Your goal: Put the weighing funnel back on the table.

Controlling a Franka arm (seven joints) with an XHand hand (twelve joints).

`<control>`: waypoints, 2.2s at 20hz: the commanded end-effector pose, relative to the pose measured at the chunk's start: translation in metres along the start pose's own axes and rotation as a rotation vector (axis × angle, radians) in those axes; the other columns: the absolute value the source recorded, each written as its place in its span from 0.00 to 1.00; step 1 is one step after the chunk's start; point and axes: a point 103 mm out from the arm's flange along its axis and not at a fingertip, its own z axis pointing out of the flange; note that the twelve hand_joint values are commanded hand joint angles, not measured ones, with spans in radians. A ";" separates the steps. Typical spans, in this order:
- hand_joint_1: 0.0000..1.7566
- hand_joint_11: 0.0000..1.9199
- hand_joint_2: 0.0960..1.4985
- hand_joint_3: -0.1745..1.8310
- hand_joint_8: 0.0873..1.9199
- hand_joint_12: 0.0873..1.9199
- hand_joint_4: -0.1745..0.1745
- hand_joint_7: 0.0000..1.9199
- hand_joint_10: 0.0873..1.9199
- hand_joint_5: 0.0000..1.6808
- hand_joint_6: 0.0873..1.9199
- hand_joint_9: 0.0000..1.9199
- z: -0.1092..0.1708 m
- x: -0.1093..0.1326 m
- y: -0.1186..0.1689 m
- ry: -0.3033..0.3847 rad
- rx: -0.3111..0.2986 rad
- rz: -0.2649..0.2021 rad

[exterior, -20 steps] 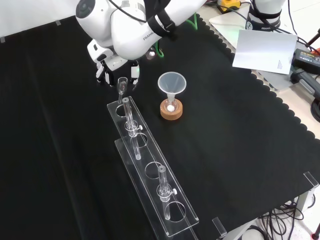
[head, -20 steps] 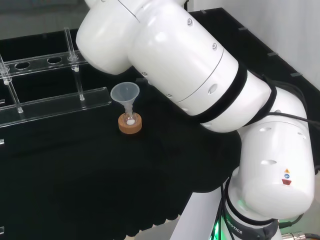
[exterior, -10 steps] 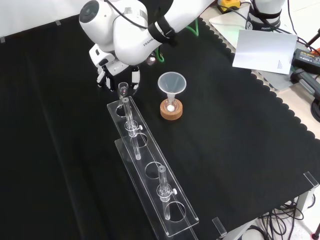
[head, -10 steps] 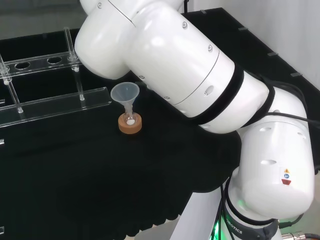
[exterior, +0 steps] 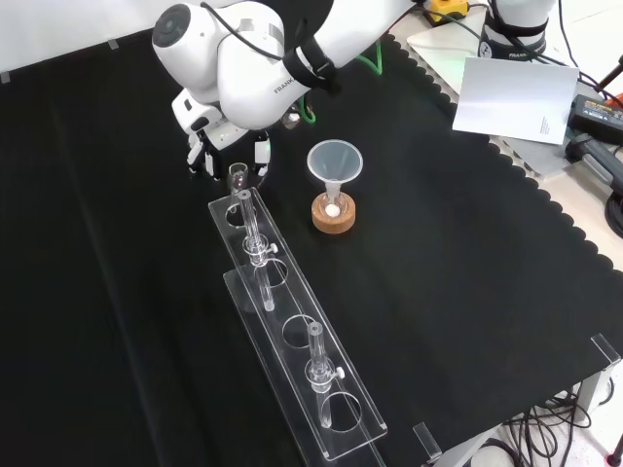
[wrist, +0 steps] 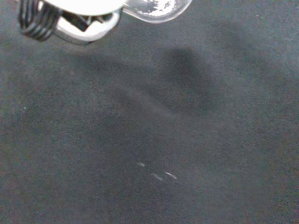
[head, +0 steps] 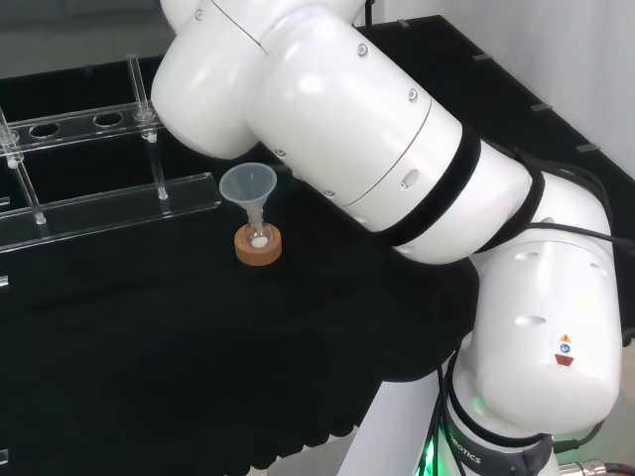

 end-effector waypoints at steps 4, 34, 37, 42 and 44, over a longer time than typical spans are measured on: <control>0.64 0.41 0.41 0.39 0.32 0.54 1.00 0.27 0.15 0.77 0.29 0.48 0.010 0.010 0.009 -0.016 0.011 -0.006; 0.58 0.40 0.57 0.11 0.33 0.53 0.69 0.21 0.15 0.57 0.27 0.45 0.017 0.027 0.012 -0.061 0.080 -0.026; 0.56 0.38 0.55 0.12 0.33 0.55 0.59 0.18 0.17 0.45 0.30 0.41 0.016 0.028 0.011 -0.068 0.087 -0.034; 0.53 0.29 0.50 0.15 0.32 0.61 0.50 0.12 0.22 0.23 0.20 0.33 0.008 0.027 0.005 -0.078 0.089 -0.047; 0.52 0.26 0.48 0.17 0.32 0.63 0.50 0.10 0.25 0.21 0.15 0.30 0.006 0.029 0.003 -0.074 0.088 -0.056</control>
